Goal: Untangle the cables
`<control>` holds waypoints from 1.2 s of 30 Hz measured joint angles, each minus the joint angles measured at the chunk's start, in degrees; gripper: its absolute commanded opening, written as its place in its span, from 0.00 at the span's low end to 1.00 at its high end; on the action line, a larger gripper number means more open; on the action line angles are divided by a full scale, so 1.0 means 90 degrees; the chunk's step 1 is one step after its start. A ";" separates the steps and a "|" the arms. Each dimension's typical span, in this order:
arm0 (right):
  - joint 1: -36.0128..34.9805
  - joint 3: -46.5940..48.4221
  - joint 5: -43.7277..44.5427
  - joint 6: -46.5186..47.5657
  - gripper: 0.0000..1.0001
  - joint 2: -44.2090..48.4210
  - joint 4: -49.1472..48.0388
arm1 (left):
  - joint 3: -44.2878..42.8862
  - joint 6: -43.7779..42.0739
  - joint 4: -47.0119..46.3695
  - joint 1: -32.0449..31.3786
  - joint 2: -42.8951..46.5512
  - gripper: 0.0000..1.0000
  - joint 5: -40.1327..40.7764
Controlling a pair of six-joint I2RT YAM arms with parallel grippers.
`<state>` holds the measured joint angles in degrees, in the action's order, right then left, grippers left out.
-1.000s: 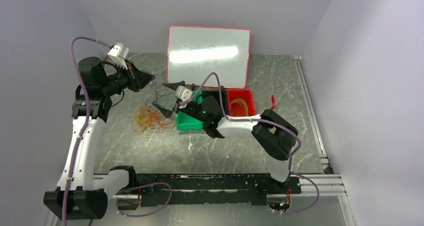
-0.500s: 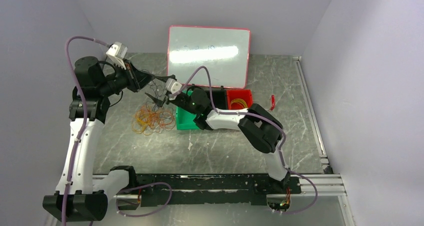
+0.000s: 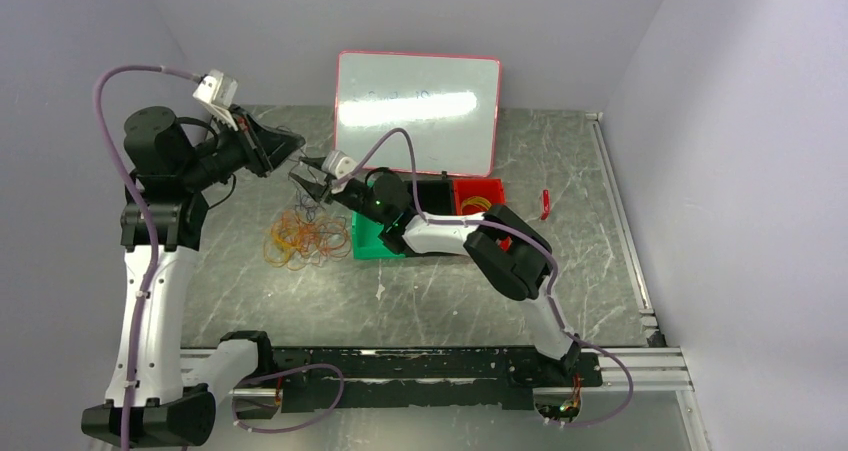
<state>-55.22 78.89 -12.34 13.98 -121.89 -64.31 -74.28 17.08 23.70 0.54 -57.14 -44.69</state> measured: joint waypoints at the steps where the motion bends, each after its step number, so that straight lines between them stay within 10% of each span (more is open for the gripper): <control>1: 0.0000 0.0022 0.0017 -0.0049 0.39 0.0000 0.0000 | -0.0087 0.0039 0.0002 0.0000 -0.0002 0.07 0.0002; 36: -0.0323 -0.0189 0.0857 -0.1173 0.32 -0.0899 0.0291 | -0.4177 0.1462 -0.0821 0.0000 -0.1722 0.07 0.0976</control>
<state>-58.13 77.19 -4.62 3.42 -129.97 -61.69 -111.87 30.24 16.32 0.54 -72.64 -35.90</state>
